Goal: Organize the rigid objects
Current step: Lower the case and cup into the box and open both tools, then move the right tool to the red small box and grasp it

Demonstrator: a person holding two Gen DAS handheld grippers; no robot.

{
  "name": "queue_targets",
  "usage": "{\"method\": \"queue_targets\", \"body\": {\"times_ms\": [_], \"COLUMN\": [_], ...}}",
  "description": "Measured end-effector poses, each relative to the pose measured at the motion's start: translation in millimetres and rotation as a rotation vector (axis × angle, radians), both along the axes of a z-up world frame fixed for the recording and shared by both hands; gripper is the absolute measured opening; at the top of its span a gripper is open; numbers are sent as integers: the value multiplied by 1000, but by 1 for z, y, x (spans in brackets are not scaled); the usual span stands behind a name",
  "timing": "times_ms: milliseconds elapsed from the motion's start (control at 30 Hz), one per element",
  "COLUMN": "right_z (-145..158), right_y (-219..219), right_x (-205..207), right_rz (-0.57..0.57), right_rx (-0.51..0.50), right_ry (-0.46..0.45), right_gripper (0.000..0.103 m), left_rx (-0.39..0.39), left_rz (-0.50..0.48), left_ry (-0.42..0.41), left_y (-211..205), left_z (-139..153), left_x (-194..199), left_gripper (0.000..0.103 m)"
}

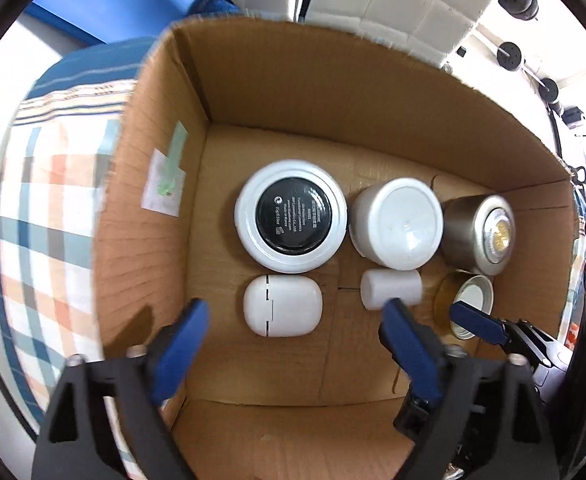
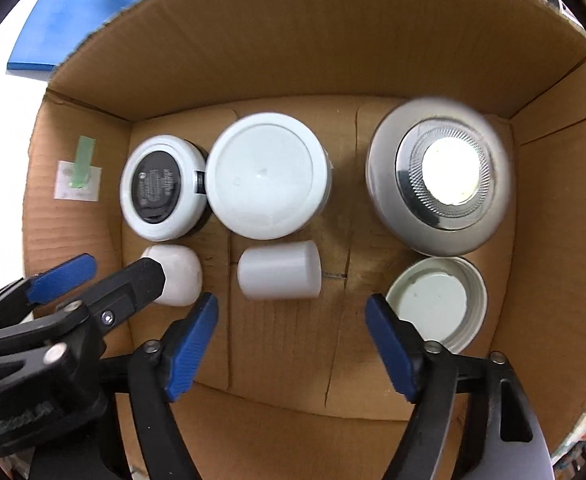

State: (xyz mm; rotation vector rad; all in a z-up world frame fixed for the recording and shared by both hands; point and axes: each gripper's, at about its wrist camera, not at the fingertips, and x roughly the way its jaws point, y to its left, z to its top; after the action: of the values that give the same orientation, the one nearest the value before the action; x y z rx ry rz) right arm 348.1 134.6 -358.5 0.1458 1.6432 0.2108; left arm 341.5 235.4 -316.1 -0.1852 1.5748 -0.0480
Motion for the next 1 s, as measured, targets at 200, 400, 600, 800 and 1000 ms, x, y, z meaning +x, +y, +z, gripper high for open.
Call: {"method": "queue_targets", "body": {"times_ms": [200,400,600,800,1000], "right_z": [37,84,135,140,68], "right_y": [-6,-58,-140,-225,-273], "right_x": [-7,-24,-41,-44,-22], "right_rz": [16,-23,-139,-306,-400], "right_rx": [7,23,-10,-67,-69], "right_ry": [-56,-137,-225,-240,-129], "right_gripper": [90,103,103,103,94], "left_rx": [76,133,167,189,284], "left_rz": [-21,-40,-59,-82,-85], "left_ry": [-78,-217,-325,-297,-242], "left_y": [-16,-31,-67,-97,-120], "left_z": [46,101,130,111,68], "left_x": [-17,-36,-41,-39,-34], "left_gripper": [103,103,103,103,103]}}
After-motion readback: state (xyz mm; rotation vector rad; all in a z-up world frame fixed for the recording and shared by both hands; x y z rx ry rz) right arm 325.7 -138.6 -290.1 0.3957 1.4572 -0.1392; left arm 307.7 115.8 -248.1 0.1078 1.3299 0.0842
